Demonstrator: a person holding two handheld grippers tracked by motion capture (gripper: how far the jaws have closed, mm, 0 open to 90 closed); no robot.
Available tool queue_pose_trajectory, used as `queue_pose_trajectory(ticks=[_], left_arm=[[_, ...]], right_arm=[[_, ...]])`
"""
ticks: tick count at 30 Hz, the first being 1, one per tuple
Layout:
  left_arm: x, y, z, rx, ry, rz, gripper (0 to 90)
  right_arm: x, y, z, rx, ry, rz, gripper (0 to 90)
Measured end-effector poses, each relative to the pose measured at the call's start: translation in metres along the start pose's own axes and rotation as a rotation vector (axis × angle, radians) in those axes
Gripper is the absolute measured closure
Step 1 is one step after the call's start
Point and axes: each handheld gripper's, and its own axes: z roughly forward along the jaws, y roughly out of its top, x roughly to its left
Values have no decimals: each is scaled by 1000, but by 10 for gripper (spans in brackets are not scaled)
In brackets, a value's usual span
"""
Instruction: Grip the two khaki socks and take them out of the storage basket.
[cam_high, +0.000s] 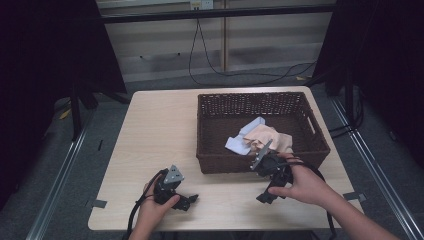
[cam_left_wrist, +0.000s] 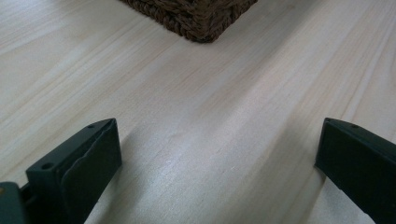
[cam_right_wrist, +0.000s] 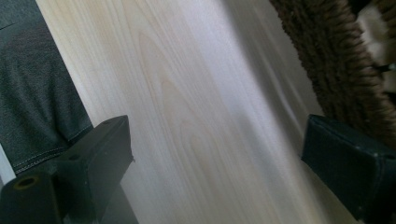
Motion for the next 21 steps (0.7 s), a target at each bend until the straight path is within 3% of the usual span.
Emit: queue_pose_trajectory(ticks=[8,21], left_arm=[[0,0,0,0,0,0,0],[-1,0,1,-9,-3,-12,0]], right_arm=[[-2,10,-21,17,22,5,91],[-16,27,-66,-13,31,18,93]])
